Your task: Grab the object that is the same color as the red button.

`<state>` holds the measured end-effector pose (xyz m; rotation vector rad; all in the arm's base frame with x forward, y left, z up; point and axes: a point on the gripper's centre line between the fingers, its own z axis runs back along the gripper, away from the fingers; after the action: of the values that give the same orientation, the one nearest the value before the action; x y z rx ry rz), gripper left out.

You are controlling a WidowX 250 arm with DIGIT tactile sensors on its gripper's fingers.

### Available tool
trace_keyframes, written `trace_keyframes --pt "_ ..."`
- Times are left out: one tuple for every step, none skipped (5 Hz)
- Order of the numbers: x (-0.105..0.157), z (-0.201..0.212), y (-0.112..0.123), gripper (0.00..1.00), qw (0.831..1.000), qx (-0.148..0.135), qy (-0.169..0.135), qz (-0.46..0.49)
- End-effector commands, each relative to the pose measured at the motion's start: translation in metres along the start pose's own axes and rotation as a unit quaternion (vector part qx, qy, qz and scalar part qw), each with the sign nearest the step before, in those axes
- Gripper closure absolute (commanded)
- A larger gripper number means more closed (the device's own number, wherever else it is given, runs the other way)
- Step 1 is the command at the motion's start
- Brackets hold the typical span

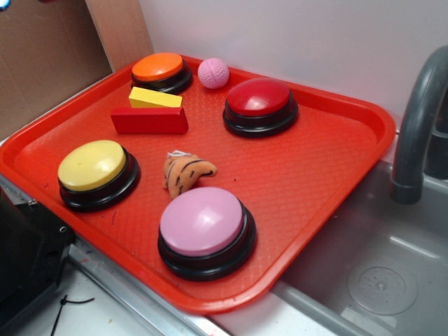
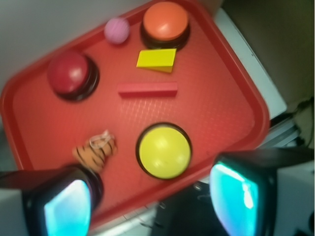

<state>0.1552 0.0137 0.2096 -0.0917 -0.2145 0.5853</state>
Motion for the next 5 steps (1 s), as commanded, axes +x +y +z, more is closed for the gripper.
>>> trace_keyframes --pt "0.042 -0.065 0.002 0.00 0.968 0.013 -0.021 0.251" --pt "0.048 -0.082 0.006 0.00 0.938 0.019 -0.033 0.346" --pt "0.049 -0.098 0.005 0.00 0.916 0.034 -0.044 0.397" --pt "0.049 -0.120 0.004 0.00 0.896 0.054 -0.042 0.438" --pt "0.050 -0.144 0.004 0.00 0.894 0.076 -0.020 0.442"
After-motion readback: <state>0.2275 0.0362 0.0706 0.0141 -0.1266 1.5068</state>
